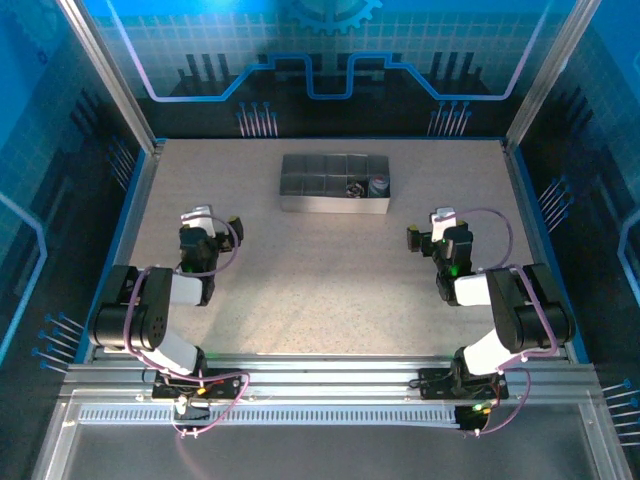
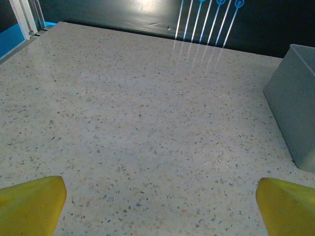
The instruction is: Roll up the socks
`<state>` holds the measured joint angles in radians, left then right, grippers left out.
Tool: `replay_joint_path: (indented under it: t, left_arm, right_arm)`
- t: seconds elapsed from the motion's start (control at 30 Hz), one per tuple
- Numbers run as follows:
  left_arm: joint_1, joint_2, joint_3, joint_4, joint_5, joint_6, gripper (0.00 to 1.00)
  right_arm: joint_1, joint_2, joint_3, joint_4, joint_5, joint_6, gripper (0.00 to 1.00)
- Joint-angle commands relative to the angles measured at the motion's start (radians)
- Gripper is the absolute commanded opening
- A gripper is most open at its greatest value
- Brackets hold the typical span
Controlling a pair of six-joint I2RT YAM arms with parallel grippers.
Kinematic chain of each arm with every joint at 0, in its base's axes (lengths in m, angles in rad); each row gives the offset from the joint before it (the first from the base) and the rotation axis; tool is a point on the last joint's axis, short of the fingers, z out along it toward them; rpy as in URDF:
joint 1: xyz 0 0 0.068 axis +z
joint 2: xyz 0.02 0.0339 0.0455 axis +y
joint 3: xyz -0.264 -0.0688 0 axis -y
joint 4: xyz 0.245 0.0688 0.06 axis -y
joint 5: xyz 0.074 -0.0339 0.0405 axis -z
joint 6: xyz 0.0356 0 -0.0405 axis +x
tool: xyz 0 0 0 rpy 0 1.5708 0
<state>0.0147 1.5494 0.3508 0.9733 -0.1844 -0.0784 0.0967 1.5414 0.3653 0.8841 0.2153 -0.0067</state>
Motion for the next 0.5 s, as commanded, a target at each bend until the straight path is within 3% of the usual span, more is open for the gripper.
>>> replay_joint_path:
  t: [0.0, 0.4, 0.47]
  left_arm:
    - [-0.004, -0.007, 0.005, -0.02, 0.028, 0.023, 0.99]
    - [-0.016, -0.006, 0.012, -0.025, -0.002, 0.032, 0.99]
    - [-0.016, -0.007, 0.001, -0.007, -0.016, 0.027, 0.99]
  right_arm:
    - [-0.006, 0.002, 0.017, 0.042, -0.006, 0.011, 1.0]
    - [-0.006, 0.002, 0.018, 0.039, -0.012, 0.01, 1.0]
    - [0.001, 0.002, -0.018, 0.112, -0.02, -0.008, 1.0]
